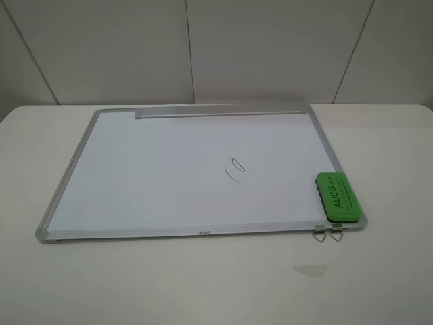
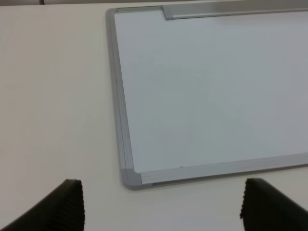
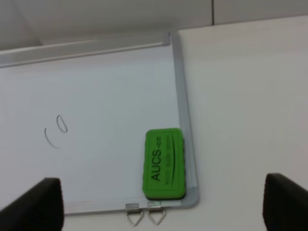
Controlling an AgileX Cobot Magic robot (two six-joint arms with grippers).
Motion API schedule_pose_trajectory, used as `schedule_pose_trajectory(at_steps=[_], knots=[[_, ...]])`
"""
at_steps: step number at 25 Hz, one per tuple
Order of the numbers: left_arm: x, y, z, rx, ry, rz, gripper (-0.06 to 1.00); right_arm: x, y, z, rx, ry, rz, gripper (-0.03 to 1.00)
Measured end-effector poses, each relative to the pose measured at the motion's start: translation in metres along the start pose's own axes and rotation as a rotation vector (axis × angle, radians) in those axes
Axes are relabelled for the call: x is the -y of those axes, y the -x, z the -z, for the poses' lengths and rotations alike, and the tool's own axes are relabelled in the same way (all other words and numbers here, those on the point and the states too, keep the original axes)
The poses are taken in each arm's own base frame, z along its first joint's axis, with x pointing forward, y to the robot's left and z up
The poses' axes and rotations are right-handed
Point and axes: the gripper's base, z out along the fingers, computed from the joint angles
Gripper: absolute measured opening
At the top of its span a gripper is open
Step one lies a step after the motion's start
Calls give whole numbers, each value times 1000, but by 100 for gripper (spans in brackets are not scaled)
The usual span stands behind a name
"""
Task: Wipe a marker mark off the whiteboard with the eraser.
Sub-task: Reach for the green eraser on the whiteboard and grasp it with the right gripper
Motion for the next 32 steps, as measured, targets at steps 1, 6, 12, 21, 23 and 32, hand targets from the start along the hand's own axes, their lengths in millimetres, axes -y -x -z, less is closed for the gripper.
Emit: schedule_pose_trajectory(at_steps=[1,6,12,21,23,32], knots=[[0,0,0,0,0,0,68,-1,7,-8,-41,5,4,83],[0,0,0,0,0,0,68,-1,37,-49,-232,0,-1,83],[0,0,0,0,0,0,68,-3,66,-104,-428,38,-5,83],[0,0,0,0,0,0,68,-6,78,-187,-676,53,23,83],[0,0,0,0,0,0,68,-18,76,-203,-705,61,98,83],[0,0,0,0,0,0,68,-37,65,-263,-814,-36,233,83]])
